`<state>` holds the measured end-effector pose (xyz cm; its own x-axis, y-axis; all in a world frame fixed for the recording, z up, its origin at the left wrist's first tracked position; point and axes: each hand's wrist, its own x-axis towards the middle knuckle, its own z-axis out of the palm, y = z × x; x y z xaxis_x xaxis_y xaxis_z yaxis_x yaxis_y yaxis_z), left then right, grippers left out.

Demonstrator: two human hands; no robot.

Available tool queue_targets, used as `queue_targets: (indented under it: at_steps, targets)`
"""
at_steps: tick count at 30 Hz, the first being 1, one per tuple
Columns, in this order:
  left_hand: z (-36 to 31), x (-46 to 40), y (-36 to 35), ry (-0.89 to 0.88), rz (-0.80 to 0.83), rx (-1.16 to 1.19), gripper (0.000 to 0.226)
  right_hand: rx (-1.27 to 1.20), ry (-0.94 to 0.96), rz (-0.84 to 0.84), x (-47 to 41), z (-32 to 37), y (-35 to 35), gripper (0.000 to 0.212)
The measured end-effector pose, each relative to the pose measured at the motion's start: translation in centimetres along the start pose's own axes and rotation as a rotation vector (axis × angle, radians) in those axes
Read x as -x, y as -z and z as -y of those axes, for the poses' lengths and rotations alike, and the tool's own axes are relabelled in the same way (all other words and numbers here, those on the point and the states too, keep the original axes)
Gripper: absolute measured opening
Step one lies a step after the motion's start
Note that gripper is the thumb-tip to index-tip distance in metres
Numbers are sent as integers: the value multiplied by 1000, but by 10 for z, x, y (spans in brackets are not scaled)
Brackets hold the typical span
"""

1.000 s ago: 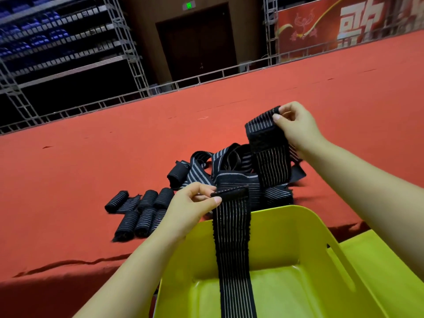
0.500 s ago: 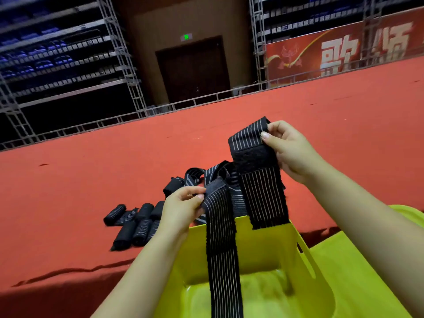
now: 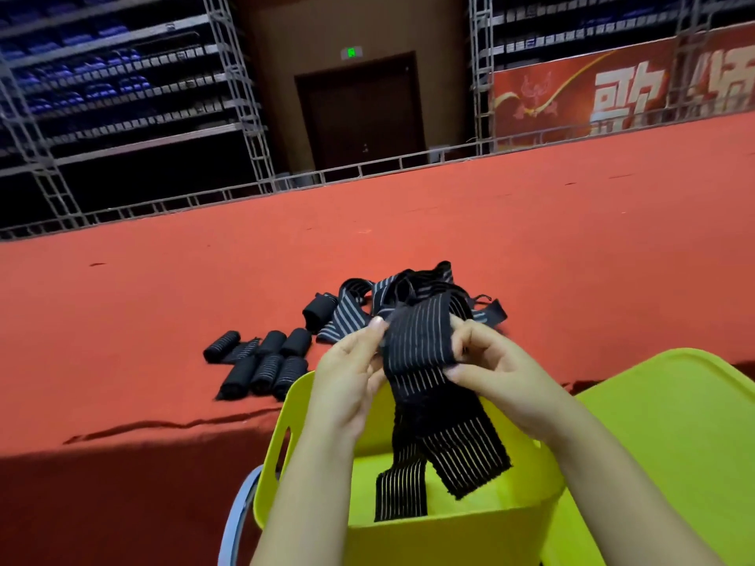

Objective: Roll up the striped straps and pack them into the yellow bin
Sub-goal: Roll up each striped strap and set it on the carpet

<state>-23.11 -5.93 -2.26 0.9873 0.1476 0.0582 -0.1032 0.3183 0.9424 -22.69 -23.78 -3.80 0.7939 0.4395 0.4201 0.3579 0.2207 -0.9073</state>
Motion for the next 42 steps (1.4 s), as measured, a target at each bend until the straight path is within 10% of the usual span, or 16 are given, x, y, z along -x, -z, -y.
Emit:
queue_targets:
  at_steps: [10,14,22,34,42]
  targets:
    - [-9,10,-2,-160,-163,-39,19,-4,-144,-194,10,-7,0,12]
    - [-23,5,-5,-237,-187,5,18,-11,-509,-282,10,-18,6,6]
    - [-66,-9,-25,-325,-172,53,17,51,-917,139,4,-19,-11,57]
    - [-79,-24,-25,-403,-283,94,18,-696,-753,-90,-4,-27,-29,40]
    - [-47,-19,9,-346,-290,-76,16,48,-360,-513,-2,-26,3,12]
